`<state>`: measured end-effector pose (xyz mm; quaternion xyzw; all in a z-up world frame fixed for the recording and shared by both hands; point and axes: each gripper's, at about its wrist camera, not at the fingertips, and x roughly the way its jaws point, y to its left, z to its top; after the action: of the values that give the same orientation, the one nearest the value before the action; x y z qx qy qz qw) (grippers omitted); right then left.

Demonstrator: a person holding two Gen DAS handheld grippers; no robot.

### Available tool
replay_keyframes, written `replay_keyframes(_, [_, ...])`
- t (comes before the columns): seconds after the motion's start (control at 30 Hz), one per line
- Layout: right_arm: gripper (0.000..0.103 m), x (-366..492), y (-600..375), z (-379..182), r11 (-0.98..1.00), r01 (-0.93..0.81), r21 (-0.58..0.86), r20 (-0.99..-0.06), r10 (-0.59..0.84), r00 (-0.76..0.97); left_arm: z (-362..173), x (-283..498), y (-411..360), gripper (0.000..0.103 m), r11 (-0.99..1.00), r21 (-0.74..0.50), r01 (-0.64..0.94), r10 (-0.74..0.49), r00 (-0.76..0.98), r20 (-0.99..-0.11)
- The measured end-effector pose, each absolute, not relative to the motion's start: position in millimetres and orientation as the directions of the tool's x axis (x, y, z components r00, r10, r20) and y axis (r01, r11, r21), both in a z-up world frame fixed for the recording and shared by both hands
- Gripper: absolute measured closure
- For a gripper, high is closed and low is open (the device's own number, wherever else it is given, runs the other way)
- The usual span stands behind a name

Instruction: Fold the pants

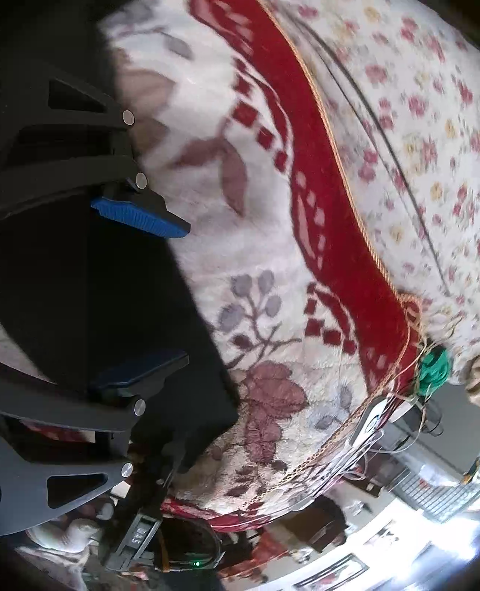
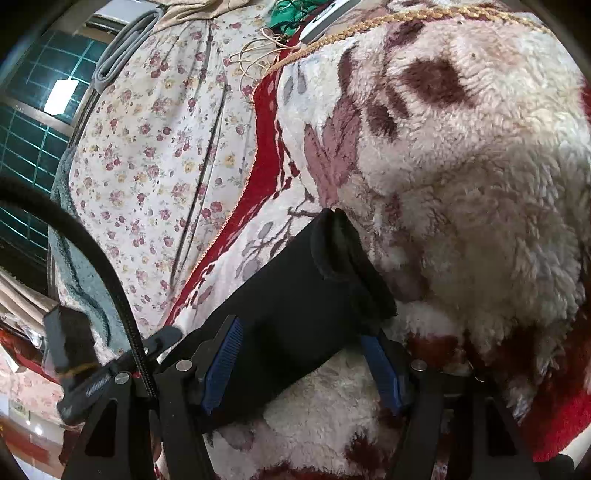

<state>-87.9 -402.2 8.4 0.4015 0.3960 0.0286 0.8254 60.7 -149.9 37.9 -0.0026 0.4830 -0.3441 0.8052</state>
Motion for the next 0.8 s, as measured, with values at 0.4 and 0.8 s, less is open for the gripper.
replay_keyframes(0.4, [0.04, -90, -413, 3, 0.613, 0.238, 0.753, -0.567, 0.422, 0.708, 11, 75, -221, 0.04, 0.549, -0.282, 0.787, -0.525, 0.062, -0.849])
replay_keyframes(0.8, [0.079, -82, -411, -3, 0.604, 0.222, 0.765, -0.552, 0.44, 0.708, 9, 66, -233, 0.075, 0.469, -0.252, 0.846, -0.547, 0.055, -0.835])
